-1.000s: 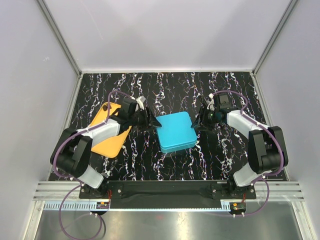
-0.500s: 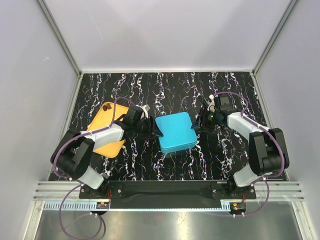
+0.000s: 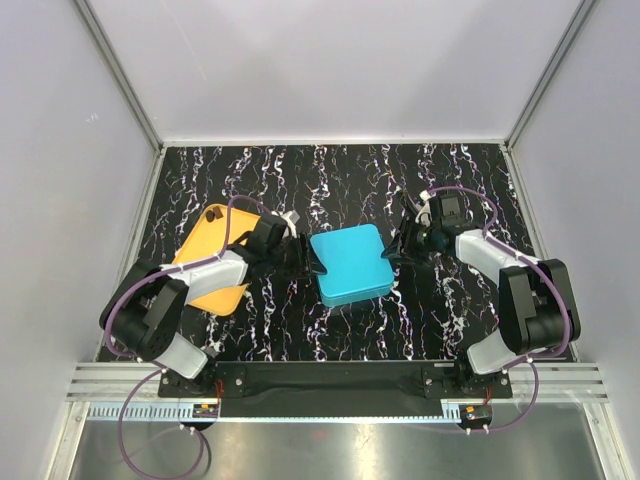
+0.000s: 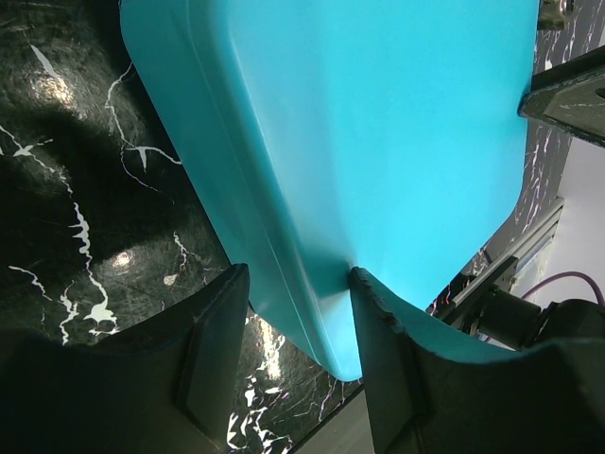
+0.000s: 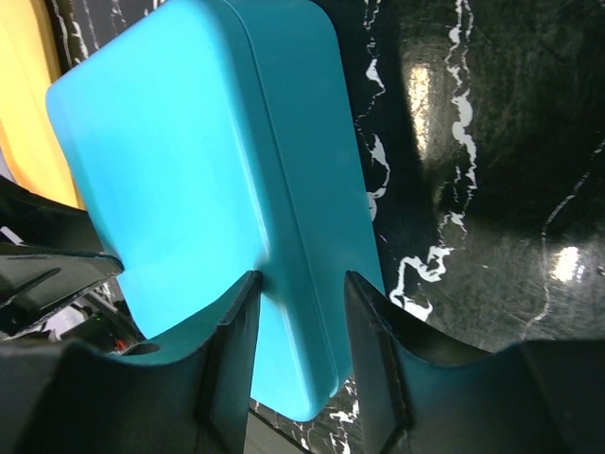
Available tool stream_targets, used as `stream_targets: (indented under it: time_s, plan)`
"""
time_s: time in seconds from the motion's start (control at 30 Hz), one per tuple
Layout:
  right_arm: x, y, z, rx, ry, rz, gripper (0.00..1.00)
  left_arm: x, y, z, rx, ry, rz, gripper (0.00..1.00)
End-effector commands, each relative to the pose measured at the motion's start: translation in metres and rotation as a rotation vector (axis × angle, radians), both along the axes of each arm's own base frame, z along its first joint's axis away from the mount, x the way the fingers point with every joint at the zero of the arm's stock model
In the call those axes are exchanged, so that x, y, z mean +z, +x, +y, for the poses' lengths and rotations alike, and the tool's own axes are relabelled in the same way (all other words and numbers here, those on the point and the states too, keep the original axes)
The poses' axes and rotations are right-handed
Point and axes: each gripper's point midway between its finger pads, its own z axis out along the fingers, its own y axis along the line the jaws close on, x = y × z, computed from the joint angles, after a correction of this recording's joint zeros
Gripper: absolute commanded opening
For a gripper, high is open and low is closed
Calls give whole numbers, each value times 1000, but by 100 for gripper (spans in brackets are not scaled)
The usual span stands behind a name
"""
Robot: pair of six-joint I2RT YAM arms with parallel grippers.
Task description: Pack the chocolate
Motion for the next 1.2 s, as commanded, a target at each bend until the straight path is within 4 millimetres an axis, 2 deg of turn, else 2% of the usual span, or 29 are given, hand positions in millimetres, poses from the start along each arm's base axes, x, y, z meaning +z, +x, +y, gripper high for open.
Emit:
stream_targets:
  time_s: [0.0,0.13,0.27,0.37,0.47,0.5,0.57,0.6,0.7,0.8,0.9,0.93,0.97,1.03,1.07,1.17]
  plan:
    - [-30,-16,-4,-34,-18,93,46,-17,2,8,15,91,9,51]
    - [-41,-17,-1,-59,6,103,42,-22,6,9,27,102,26,50]
    - [-53,-22,-4,-89,2,109,38,-33,2,18,46,128,55,49]
    - [-55,-23,-6,-90,-6,111,38,-27,4,21,59,122,41,49]
    - [-46,-17,-2,-80,9,95,38,-10,14,25,68,139,2,50]
    - [-42,-13,0,-91,25,90,38,6,24,28,84,137,-24,50]
    - [-35,-12,6,-94,63,75,38,23,40,36,112,140,-68,52]
    - [-33,-11,8,-117,89,84,38,40,49,36,121,122,-98,52]
    - [-25,-10,13,-146,141,70,38,67,67,40,140,94,-149,54]
    - [-21,-10,13,-140,138,46,43,83,77,35,122,62,-191,56]
    - [-15,-5,1,-137,49,25,48,89,79,19,61,-16,-213,56]
    - [-14,-9,-3,-137,14,46,49,90,77,13,34,-49,-208,55]
    - [-5,1,-8,-150,-17,12,51,87,77,10,30,-65,-199,55]
    - [5,2,-14,-142,-63,0,53,83,79,5,12,-88,-202,53]
    - [16,11,-17,-150,-82,-33,54,76,79,3,8,-90,-185,53]
    - [39,14,-15,-120,-81,-63,54,64,80,0,-1,-94,-168,50]
